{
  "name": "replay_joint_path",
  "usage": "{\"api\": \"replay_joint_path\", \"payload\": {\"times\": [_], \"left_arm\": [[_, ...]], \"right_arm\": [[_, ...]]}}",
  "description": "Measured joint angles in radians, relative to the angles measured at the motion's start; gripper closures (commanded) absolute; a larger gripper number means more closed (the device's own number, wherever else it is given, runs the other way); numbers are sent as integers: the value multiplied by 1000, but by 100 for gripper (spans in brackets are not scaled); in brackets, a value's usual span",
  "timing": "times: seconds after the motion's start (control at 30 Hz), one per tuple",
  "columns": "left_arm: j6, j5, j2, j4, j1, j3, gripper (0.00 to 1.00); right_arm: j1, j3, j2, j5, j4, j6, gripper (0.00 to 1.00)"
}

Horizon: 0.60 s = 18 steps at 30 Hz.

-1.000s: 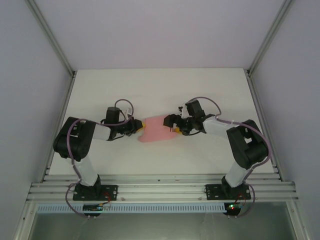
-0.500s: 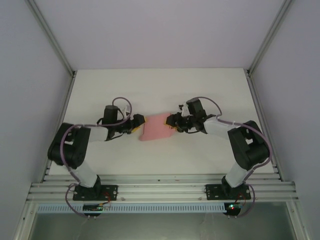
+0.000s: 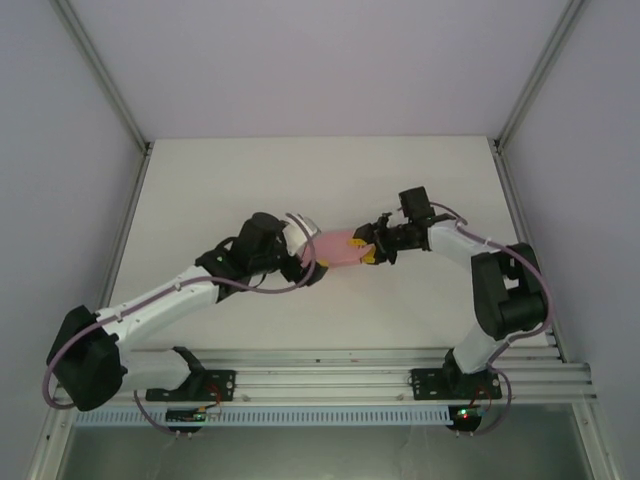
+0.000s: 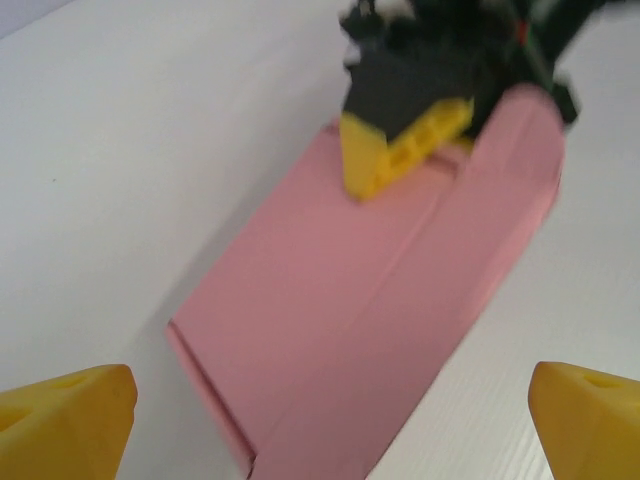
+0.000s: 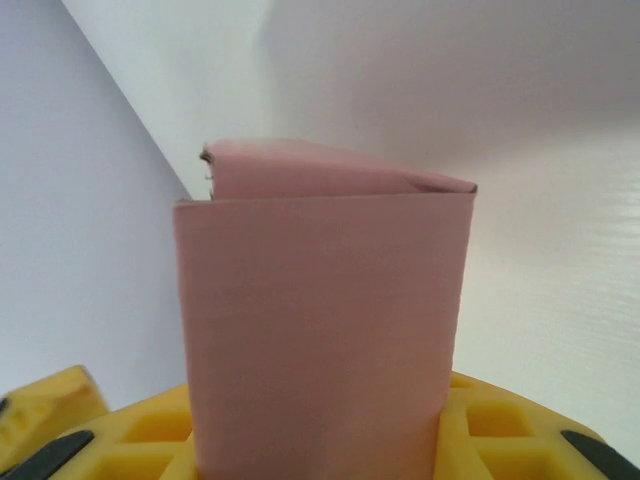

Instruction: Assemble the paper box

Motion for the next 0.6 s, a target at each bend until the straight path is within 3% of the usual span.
{"api": "replay_joint_path", "payload": {"times": [0.27,0.47,0.6], "left_arm": [[209,-165,113,-160,-66,84,0],[274,-187,160,-190,-70,98,0],[303,-199,181,-192,-70,112,11]], "right_arm": [[-43,114,64,-109,-226,-42,69],[-63,133,89,-193,-322,-58,67],[-65,134,93,-230,-357,-68,66]]}}
